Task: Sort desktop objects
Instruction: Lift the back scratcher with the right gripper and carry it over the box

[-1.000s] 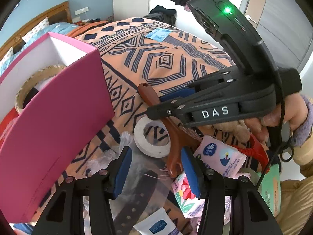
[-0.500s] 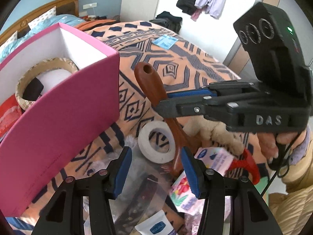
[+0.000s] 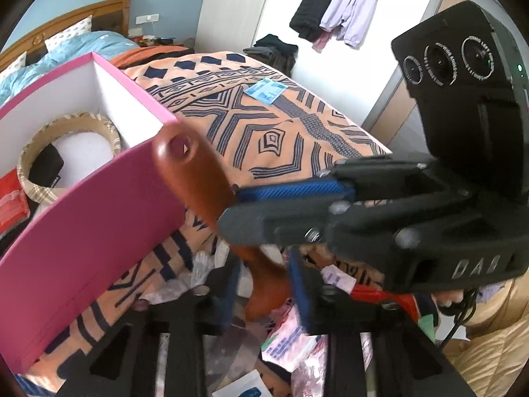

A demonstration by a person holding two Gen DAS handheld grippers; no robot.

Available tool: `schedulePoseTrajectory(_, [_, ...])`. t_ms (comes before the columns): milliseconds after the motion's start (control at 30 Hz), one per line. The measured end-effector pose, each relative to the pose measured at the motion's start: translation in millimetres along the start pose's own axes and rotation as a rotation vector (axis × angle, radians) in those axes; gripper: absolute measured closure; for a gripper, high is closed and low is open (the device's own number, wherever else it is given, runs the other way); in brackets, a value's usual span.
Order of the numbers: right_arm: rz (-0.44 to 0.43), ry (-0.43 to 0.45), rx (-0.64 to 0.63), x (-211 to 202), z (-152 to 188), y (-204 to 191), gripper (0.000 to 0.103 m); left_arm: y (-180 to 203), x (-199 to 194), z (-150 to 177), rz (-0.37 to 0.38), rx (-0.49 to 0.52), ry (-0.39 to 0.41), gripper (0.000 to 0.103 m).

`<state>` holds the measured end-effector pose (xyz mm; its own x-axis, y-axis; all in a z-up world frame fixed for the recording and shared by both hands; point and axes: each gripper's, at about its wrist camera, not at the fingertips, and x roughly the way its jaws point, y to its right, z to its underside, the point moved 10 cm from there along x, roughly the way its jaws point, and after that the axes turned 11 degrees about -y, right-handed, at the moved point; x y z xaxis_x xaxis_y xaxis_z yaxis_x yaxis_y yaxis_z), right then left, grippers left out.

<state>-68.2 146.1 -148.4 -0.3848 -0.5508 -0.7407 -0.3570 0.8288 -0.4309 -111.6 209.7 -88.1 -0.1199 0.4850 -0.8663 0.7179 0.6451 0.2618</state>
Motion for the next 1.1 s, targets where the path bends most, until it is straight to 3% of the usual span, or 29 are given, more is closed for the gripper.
schedulePoseTrajectory(333, [0.042,-0.073,-0.009,21,8,6,0.084,-10,-4,6,-0.033,-0.012,-0.003,0.083])
schedulePoseTrajectory(633, [0.064,-0.027,-0.099,1,-3,-16,0.084,-10,-36,3,-0.077,0.0,0.061,0.083])
schedulePoseTrajectory(1100, [-0.021,0.028,-0.185,-16,-46,-63,0.084,-32,-100,-8,-0.139,-0.05,0.163,0.083])
